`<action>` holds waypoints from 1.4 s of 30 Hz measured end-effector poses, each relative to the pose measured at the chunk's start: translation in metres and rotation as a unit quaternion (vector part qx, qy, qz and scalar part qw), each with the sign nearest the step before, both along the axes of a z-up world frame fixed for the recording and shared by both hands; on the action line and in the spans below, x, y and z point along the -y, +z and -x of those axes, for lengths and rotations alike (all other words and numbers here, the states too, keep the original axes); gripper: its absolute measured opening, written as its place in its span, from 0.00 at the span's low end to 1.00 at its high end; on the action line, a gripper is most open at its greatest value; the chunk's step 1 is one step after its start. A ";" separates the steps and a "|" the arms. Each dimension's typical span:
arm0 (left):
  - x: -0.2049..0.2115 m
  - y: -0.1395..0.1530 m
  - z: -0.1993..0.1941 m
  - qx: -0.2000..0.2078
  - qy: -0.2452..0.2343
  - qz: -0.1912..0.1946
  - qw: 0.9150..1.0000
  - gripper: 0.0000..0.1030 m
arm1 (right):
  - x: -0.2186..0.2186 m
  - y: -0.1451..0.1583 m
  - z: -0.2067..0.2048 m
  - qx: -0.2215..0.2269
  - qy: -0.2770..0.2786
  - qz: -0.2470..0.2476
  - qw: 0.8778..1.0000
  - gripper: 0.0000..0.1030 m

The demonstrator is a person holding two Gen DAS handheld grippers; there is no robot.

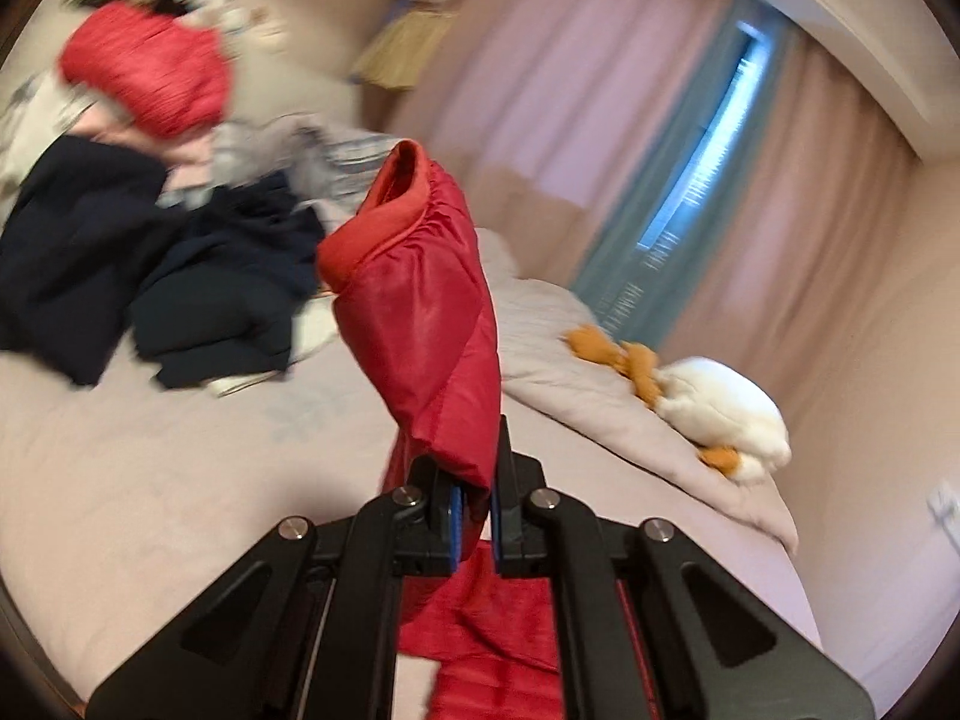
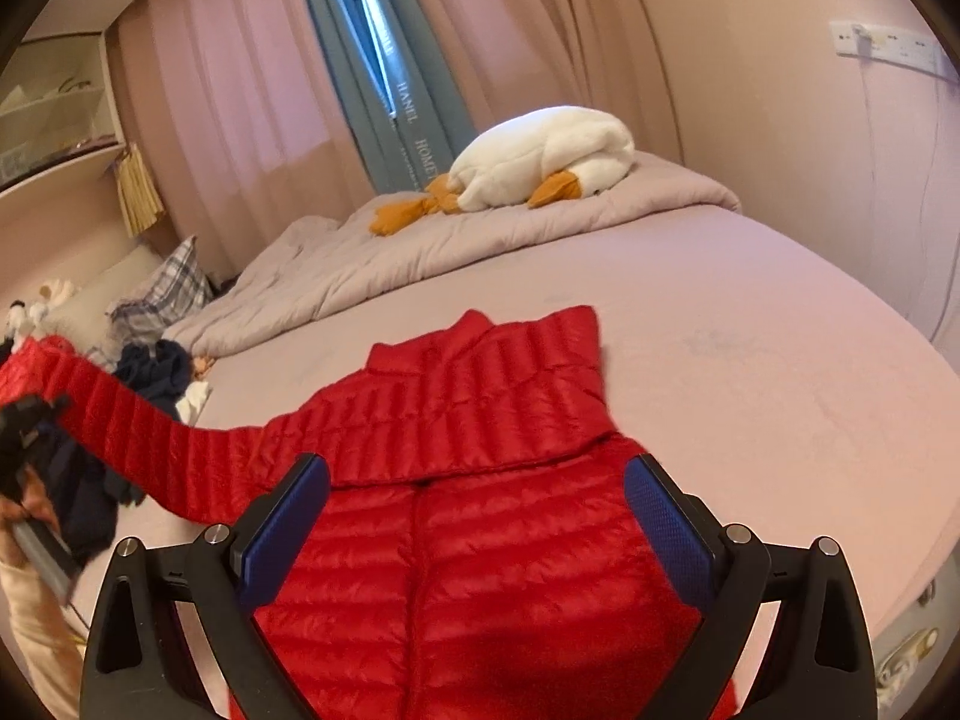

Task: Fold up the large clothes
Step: 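Grasp the sleeve cuff with the left gripper and fold it across the jacket body, then release the sleeve with the left gripper while the right gripper grasps the jacket side edge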

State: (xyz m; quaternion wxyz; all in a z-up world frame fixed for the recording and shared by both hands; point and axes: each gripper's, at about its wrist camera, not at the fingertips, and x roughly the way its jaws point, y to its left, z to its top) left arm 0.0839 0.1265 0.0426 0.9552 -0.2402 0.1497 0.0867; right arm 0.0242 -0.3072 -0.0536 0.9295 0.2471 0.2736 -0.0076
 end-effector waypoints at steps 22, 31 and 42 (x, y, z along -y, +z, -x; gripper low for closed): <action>0.216 -0.102 -0.060 -0.163 -0.275 -0.111 0.941 0.07 | 0.051 -0.027 0.027 -0.036 -0.061 -0.037 0.997 0.96; 0.248 -0.157 -0.061 -0.240 -0.324 -0.129 0.906 0.10 | 0.051 -0.042 0.024 -0.055 -0.052 -0.052 0.996 0.95; 0.226 -0.161 -0.045 -0.292 -0.327 -0.056 0.897 0.84 | 0.047 -0.049 0.018 -0.069 -0.038 -0.058 0.995 0.96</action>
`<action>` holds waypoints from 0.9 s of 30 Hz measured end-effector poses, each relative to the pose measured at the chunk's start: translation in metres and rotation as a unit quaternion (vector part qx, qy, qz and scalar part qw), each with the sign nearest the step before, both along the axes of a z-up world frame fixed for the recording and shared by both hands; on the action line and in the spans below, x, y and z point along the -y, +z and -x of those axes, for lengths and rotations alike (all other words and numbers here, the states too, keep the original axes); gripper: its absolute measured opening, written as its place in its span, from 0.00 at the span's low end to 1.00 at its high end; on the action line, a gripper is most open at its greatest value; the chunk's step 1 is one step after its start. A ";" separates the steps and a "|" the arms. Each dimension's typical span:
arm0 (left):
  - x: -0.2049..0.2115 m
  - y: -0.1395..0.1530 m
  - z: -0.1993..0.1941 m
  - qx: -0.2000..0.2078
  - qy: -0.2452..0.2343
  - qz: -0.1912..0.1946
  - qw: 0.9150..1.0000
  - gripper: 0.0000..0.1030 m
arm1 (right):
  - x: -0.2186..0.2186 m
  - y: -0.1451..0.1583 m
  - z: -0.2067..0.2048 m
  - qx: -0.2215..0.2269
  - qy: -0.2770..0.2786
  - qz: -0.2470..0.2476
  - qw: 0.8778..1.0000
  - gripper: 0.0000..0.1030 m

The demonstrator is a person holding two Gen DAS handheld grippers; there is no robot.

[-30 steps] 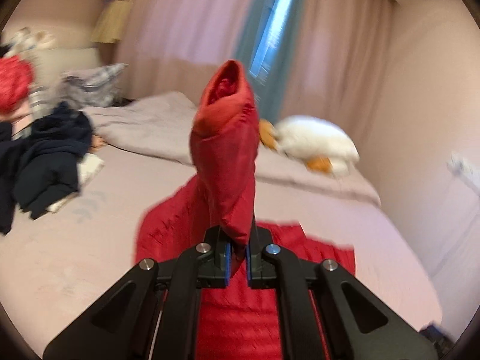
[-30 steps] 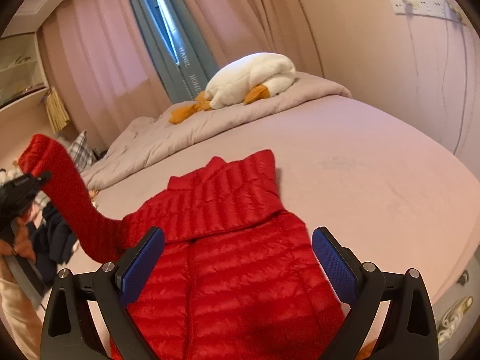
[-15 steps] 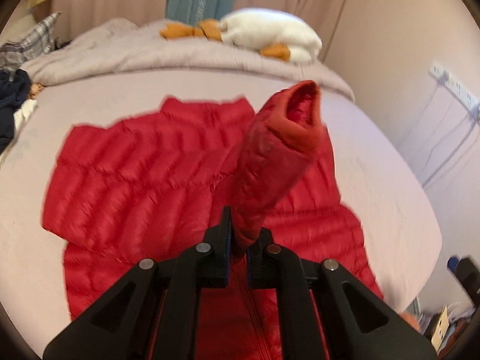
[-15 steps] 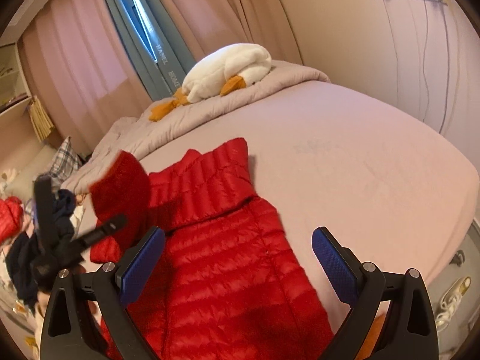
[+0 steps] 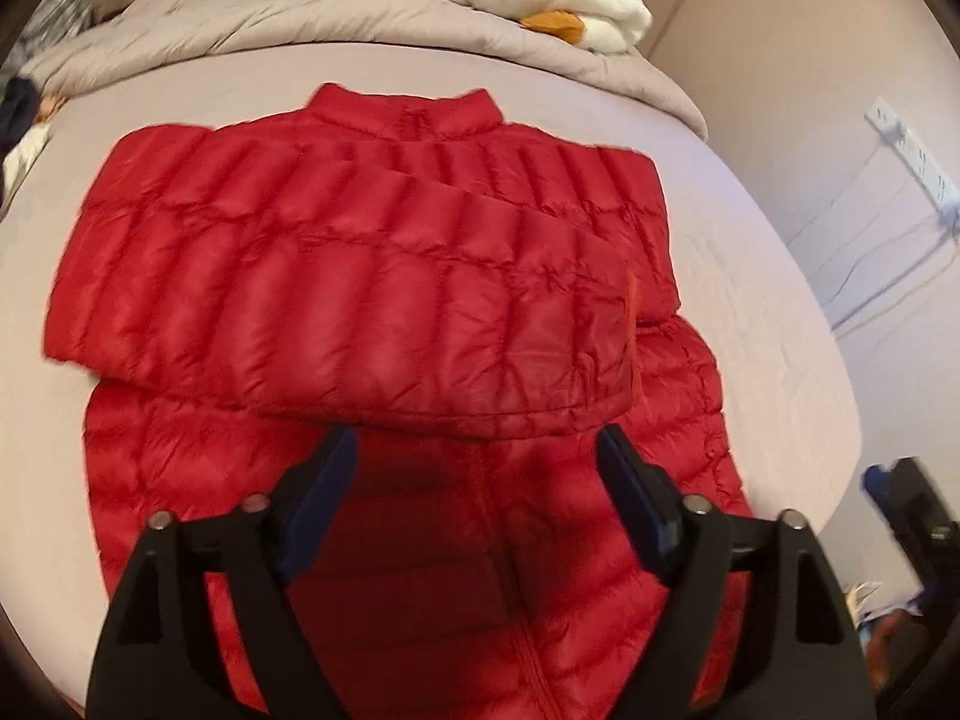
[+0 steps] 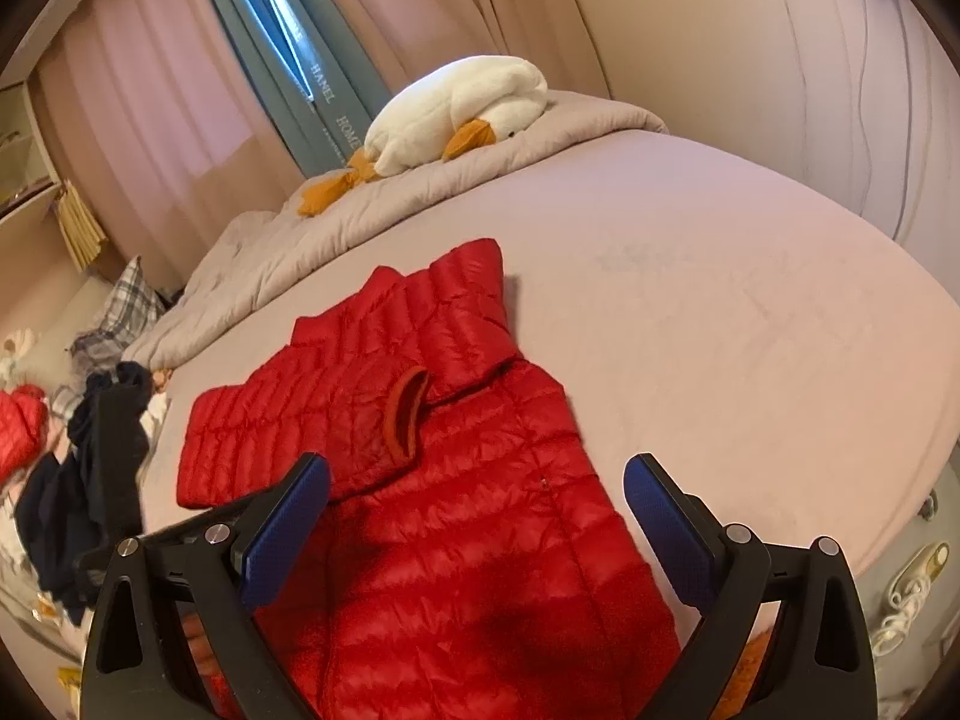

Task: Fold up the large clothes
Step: 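Release the sleeve with the left gripper while the right gripper grasps the jacket side edge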

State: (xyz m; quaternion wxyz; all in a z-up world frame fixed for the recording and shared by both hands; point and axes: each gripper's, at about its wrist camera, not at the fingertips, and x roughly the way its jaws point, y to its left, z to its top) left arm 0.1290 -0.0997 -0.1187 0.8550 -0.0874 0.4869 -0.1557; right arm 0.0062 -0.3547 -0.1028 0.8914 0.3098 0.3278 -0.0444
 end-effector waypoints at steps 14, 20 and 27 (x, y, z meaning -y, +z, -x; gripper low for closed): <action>-0.160 0.013 0.038 0.007 0.209 0.019 0.978 0.96 | -0.029 -0.015 -0.038 -0.016 0.056 -0.004 0.998 0.95; -0.204 0.011 0.058 0.002 0.272 0.027 0.962 0.96 | -0.056 -0.025 -0.087 -0.035 0.105 0.016 0.994 0.88; -0.224 0.014 0.072 0.010 0.289 0.033 0.957 0.96 | -0.079 -0.047 -0.146 -0.074 0.171 0.011 0.982 0.57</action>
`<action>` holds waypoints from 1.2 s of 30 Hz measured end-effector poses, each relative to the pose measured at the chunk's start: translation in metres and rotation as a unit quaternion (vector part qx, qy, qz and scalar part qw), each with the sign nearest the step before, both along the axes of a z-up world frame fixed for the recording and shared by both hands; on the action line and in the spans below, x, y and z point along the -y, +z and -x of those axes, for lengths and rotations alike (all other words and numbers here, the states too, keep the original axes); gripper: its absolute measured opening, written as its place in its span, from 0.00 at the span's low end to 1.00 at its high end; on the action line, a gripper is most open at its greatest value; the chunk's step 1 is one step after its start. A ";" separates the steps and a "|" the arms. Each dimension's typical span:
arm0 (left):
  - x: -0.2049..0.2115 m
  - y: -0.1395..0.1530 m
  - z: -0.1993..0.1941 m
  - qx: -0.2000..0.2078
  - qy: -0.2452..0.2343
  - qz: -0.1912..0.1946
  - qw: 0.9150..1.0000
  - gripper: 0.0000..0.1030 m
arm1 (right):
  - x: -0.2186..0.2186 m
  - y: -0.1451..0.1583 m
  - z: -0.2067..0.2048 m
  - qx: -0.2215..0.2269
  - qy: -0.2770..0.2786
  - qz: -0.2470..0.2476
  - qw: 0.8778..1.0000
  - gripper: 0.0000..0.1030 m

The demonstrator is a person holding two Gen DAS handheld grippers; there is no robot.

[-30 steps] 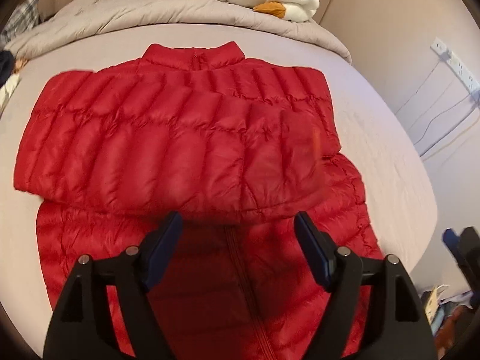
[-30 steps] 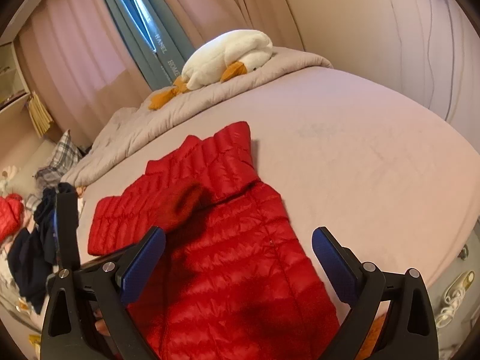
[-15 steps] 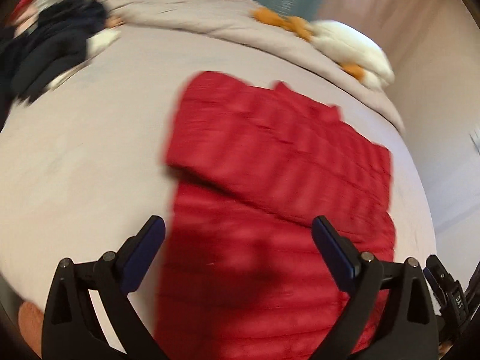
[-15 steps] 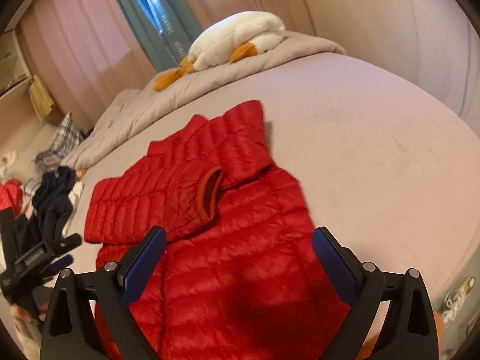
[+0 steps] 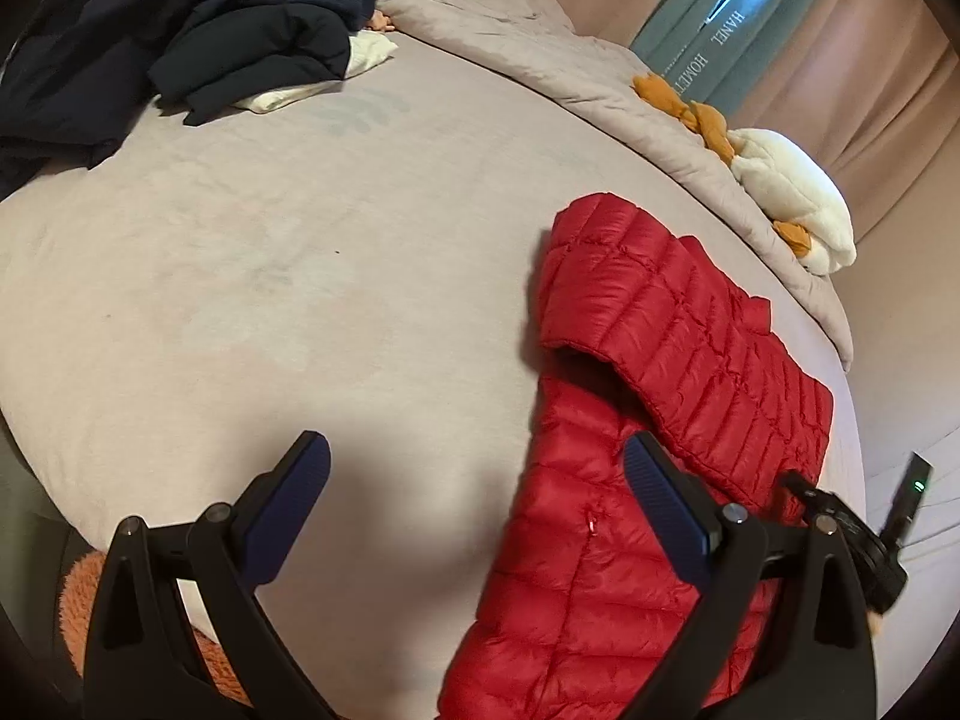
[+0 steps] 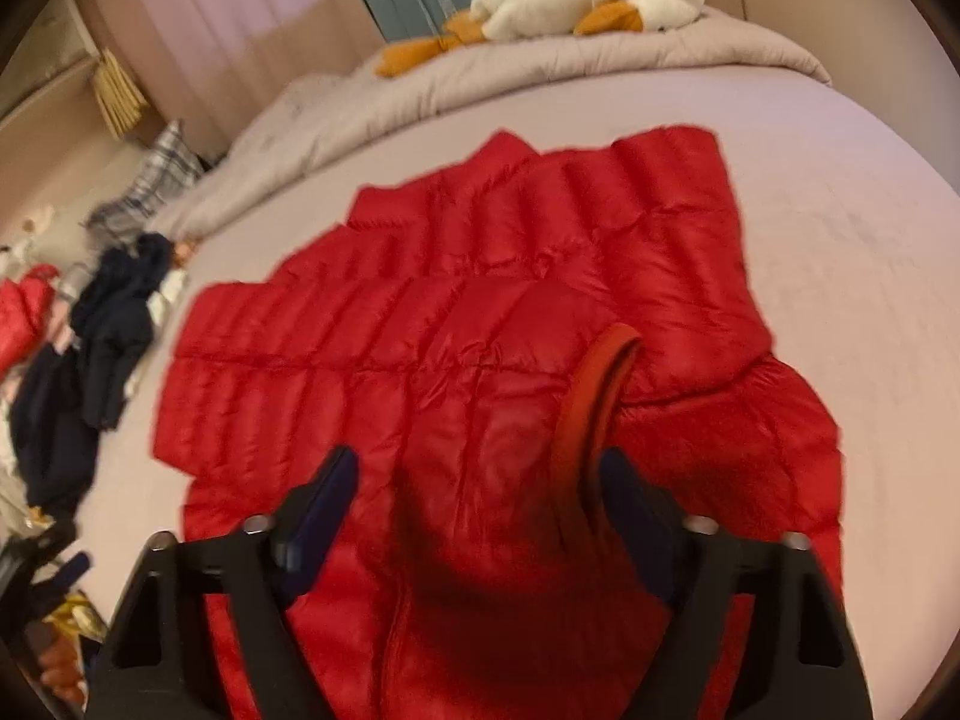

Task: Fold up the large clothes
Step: 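Release the sleeve with the left gripper while the right gripper grasps the jacket side edge, then fold the held jacket side over the body with the right gripper, then release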

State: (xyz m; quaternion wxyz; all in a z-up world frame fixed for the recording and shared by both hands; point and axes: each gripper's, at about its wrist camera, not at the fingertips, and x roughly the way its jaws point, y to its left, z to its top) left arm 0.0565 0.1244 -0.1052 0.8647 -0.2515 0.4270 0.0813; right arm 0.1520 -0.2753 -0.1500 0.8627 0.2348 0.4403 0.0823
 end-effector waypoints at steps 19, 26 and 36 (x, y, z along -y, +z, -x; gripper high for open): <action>0.013 0.025 -0.029 0.053 -0.027 0.011 0.998 0.94 | 0.004 0.217 0.014 0.205 0.019 0.090 0.974 0.13; 0.038 0.035 -0.082 0.056 -0.066 0.021 0.996 0.91 | 0.017 0.211 -0.004 0.201 -0.010 0.137 0.970 0.13; 0.089 0.010 -0.167 0.023 -0.121 0.006 0.992 0.52 | 0.057 0.128 -0.034 0.106 -0.038 0.145 0.983 0.13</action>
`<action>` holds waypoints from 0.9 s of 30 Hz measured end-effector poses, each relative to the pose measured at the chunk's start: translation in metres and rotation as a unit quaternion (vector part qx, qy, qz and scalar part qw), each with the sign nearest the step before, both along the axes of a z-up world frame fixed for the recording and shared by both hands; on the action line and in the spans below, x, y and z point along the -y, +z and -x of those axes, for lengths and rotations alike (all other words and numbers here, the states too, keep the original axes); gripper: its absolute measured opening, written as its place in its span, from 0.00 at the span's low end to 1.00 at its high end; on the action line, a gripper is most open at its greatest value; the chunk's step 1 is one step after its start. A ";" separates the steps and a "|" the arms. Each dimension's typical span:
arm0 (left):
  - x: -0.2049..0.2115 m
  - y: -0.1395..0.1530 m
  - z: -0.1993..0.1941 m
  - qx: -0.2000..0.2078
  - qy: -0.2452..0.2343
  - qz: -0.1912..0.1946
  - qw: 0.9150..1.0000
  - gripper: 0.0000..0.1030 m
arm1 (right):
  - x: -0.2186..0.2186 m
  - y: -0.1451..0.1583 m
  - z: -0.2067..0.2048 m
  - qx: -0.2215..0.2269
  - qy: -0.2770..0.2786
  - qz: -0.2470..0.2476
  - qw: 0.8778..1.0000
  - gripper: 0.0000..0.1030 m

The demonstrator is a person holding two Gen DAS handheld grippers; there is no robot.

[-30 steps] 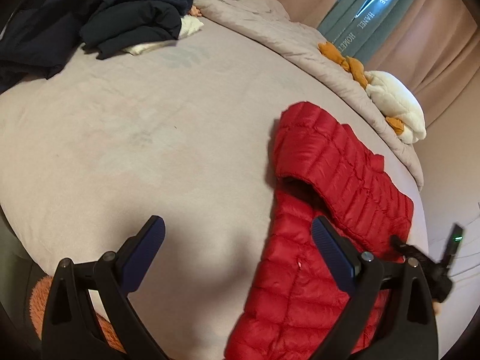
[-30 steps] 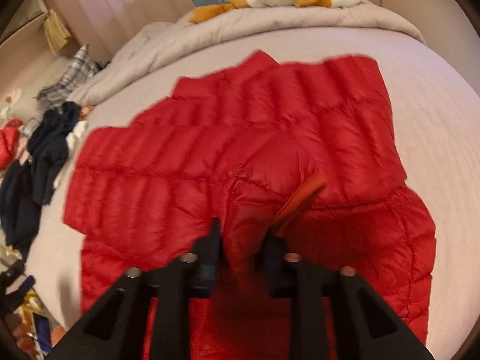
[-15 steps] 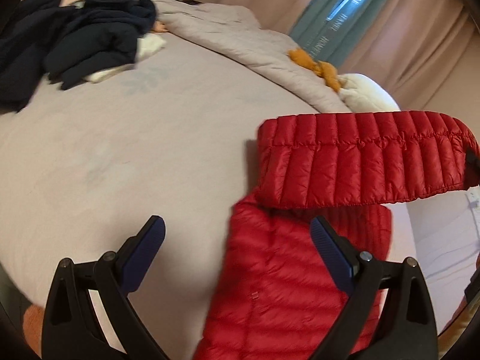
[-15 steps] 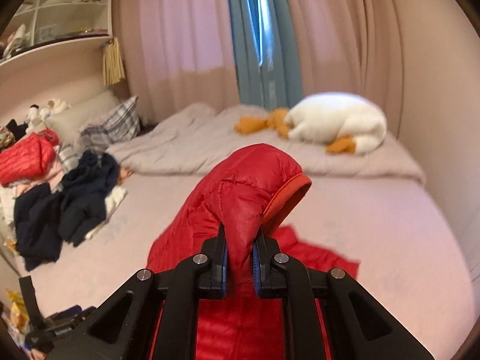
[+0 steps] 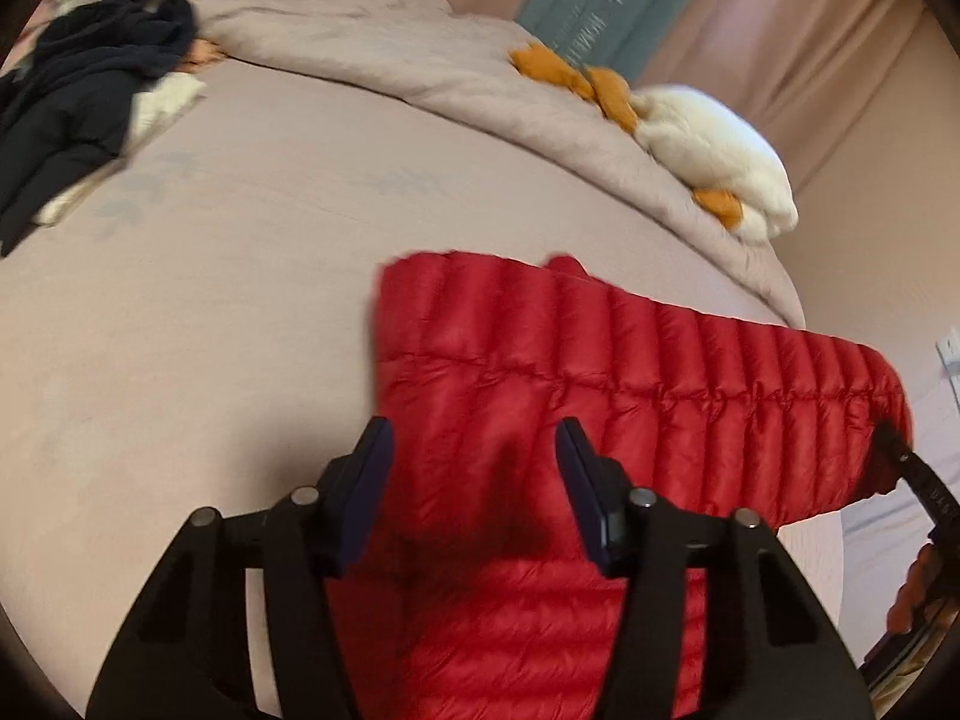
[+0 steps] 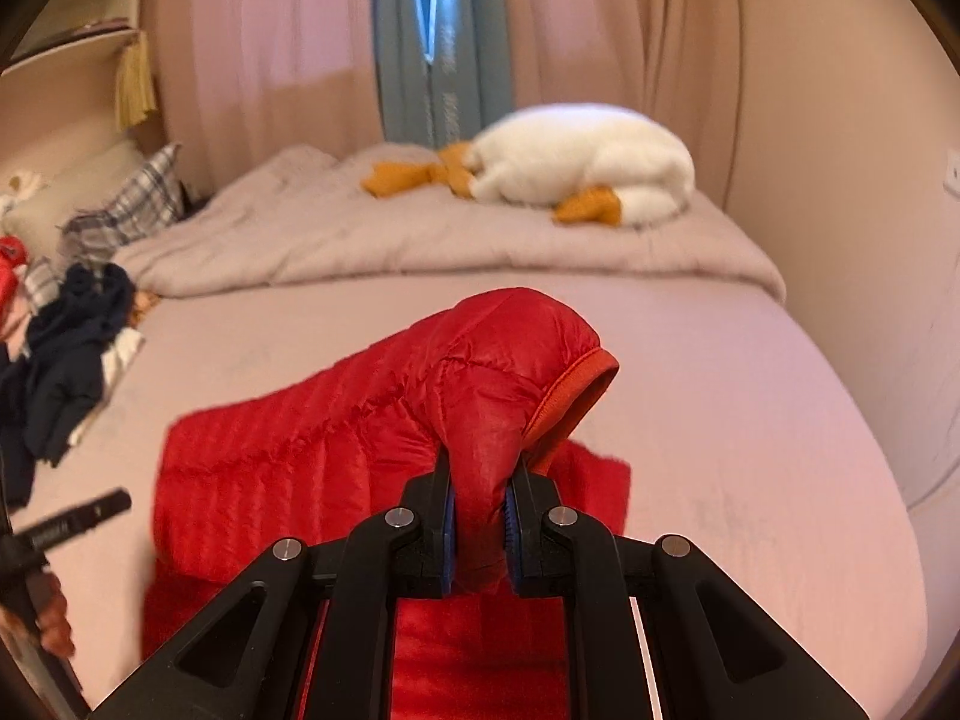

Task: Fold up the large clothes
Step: 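Fold the held jacket side over the body with the right gripper, then release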

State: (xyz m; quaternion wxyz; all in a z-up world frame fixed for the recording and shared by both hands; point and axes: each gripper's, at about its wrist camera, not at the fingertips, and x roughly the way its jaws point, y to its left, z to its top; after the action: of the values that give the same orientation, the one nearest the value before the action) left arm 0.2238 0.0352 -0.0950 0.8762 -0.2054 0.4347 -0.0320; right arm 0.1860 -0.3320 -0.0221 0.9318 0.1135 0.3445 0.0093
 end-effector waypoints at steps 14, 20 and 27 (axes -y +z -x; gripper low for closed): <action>0.005 -0.065 -0.042 -0.076 0.007 -0.054 0.996 0.49 | 0.022 -0.100 -0.020 -0.119 -0.015 -0.035 0.992 0.13; 0.002 -0.072 -0.045 -0.086 0.011 -0.059 0.994 0.54 | 0.019 -0.125 -0.027 -0.144 -0.024 -0.040 0.988 0.13; 0.001 -0.078 -0.046 -0.085 0.013 -0.059 0.995 0.58 | 0.018 -0.136 -0.025 -0.147 -0.026 -0.033 0.988 0.13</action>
State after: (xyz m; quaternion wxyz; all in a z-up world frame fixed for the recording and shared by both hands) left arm 0.2700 0.0344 -0.1731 0.8472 -0.1611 0.5058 0.0226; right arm 0.2112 -0.3501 -0.1583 0.8667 0.1530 0.4744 -0.0204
